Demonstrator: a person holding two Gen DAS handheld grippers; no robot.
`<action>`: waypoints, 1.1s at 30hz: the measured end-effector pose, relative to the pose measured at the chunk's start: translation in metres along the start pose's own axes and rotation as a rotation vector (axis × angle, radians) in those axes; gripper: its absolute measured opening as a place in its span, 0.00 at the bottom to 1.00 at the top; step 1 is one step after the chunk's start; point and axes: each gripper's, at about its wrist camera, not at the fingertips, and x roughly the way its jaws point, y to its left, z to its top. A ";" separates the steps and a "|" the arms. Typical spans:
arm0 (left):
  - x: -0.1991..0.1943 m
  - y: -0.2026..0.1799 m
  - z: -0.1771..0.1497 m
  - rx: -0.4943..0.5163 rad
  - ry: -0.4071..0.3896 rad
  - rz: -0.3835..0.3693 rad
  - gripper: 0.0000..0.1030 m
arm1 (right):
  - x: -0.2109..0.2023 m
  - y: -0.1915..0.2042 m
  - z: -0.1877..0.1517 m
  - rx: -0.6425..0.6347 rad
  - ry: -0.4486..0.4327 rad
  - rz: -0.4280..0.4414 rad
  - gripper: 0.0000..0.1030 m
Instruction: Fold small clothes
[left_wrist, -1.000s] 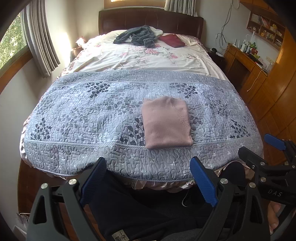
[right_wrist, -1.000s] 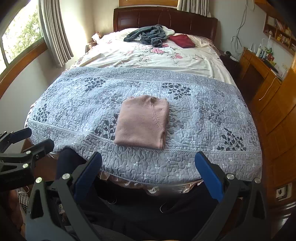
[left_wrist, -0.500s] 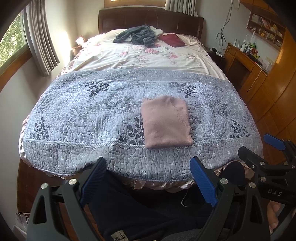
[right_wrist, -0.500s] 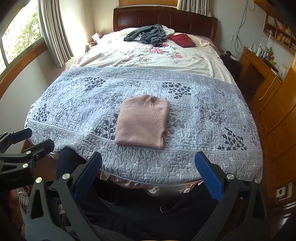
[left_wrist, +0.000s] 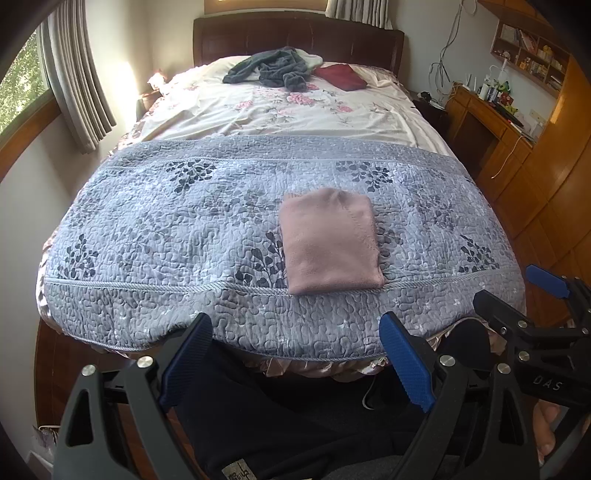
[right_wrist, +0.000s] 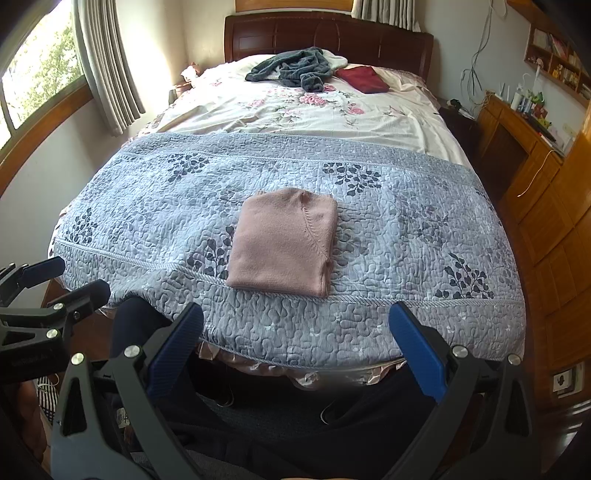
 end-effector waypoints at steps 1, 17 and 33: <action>0.000 -0.001 0.000 0.001 0.001 0.000 0.89 | 0.001 0.000 0.000 0.002 0.001 0.000 0.97; 0.001 -0.001 0.000 0.003 0.000 0.001 0.89 | 0.000 -0.001 -0.002 0.008 -0.003 -0.002 0.97; 0.000 -0.001 -0.004 -0.002 -0.003 0.005 0.89 | -0.004 0.005 -0.001 0.012 -0.012 0.010 0.97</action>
